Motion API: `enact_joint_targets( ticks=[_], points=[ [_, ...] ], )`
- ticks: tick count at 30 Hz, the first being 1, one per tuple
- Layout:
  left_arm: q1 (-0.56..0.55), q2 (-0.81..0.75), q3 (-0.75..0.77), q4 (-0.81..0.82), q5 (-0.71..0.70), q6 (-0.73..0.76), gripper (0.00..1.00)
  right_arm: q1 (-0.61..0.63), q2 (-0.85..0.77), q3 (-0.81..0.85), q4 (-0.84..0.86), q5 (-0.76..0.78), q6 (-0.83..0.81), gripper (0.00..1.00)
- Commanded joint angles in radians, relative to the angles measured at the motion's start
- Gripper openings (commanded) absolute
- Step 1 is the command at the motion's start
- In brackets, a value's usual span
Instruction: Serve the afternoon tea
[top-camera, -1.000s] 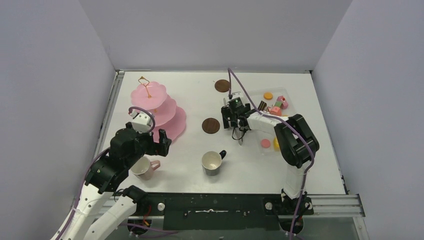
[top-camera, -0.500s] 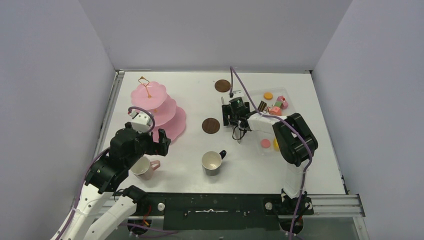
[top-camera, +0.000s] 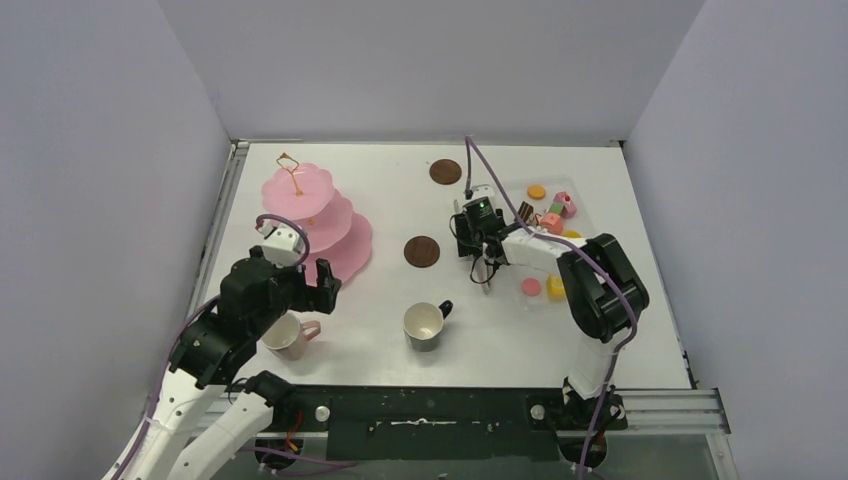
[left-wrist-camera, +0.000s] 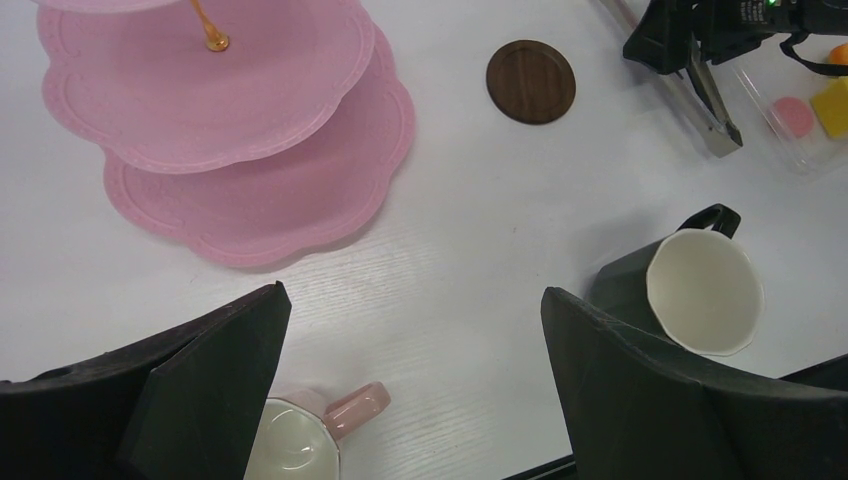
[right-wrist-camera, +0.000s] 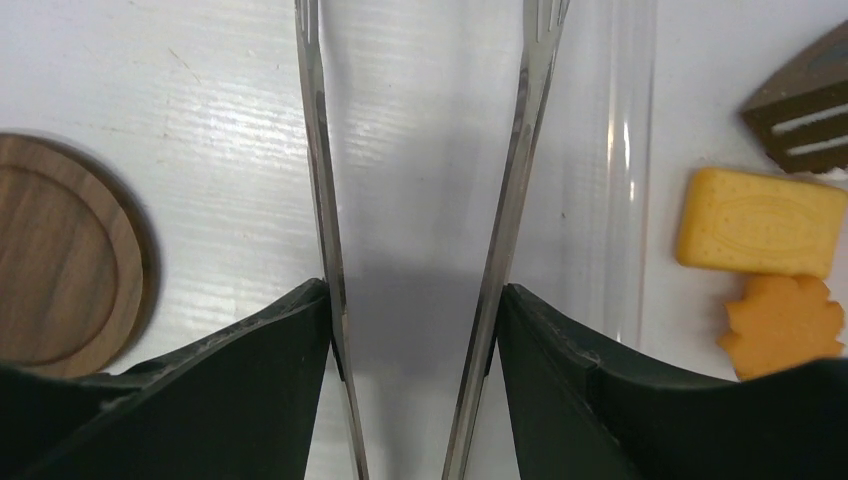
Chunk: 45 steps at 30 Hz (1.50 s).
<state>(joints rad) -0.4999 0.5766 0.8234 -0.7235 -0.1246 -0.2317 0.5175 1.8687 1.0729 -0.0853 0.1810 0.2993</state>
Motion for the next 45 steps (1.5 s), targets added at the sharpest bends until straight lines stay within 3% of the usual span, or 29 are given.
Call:
enact_joint_targets(
  ticks=[1,15,27,45],
  points=[
    [0.006,0.013,0.046,0.007,0.013,0.001,0.97,-0.004,-0.128,0.022,-0.066,0.037,-0.001,0.59],
    [0.005,0.006,0.037,0.013,0.009,0.008,0.97,0.000,-0.302,0.193,-0.471,-0.009,0.026,0.59],
    [0.006,-0.004,0.030,0.023,-0.006,0.023,0.97,-0.010,-0.381,0.332,-0.715,0.111,-0.006,0.57],
    [0.006,-0.017,0.020,0.033,-0.010,0.029,0.97,-0.167,-0.258,0.364,-0.689,0.089,-0.016,0.56]
  ],
)
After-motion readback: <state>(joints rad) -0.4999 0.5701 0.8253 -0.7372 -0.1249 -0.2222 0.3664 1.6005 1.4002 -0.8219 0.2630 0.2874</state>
